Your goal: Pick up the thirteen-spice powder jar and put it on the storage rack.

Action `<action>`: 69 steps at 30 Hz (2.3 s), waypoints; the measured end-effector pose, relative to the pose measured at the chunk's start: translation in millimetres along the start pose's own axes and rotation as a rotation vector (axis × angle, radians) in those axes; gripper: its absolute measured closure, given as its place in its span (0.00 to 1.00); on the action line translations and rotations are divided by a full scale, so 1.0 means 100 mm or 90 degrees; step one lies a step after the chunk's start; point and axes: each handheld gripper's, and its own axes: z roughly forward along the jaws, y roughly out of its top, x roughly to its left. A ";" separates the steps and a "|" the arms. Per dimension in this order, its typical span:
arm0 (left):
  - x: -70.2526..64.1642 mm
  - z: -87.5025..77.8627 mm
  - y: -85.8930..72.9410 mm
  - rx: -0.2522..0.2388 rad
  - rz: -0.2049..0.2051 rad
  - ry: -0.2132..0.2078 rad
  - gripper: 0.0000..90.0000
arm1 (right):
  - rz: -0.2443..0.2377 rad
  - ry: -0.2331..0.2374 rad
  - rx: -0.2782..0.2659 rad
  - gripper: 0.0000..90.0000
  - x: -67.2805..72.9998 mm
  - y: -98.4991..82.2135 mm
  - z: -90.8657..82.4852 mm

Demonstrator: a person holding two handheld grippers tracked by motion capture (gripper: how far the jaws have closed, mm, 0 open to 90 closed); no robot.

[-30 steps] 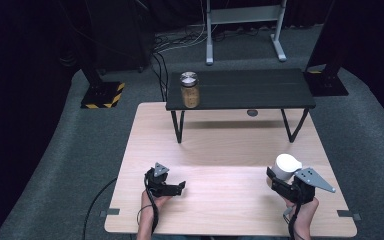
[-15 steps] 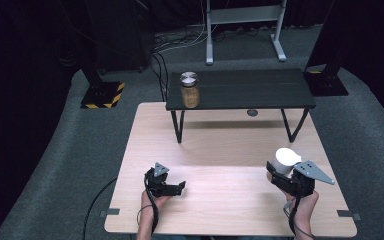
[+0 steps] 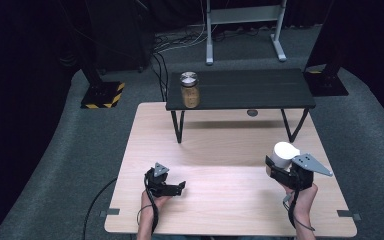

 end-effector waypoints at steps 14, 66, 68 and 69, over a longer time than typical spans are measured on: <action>0.00 0.00 0.00 0.000 -0.001 0.000 0.01 | -0.002 0.002 0.000 0.33 -0.05 0.13 0.09; 0.01 0.00 0.00 -0.001 0.000 -0.004 0.01 | -0.039 -0.009 0.002 0.33 -0.16 0.79 0.38; 0.01 0.00 0.00 -0.001 0.000 -0.004 0.01 | -0.037 -0.008 0.000 0.33 -0.17 0.80 0.39; 0.01 0.00 0.00 -0.001 0.000 -0.004 0.01 | -0.038 -0.008 0.001 0.33 -0.17 0.81 0.39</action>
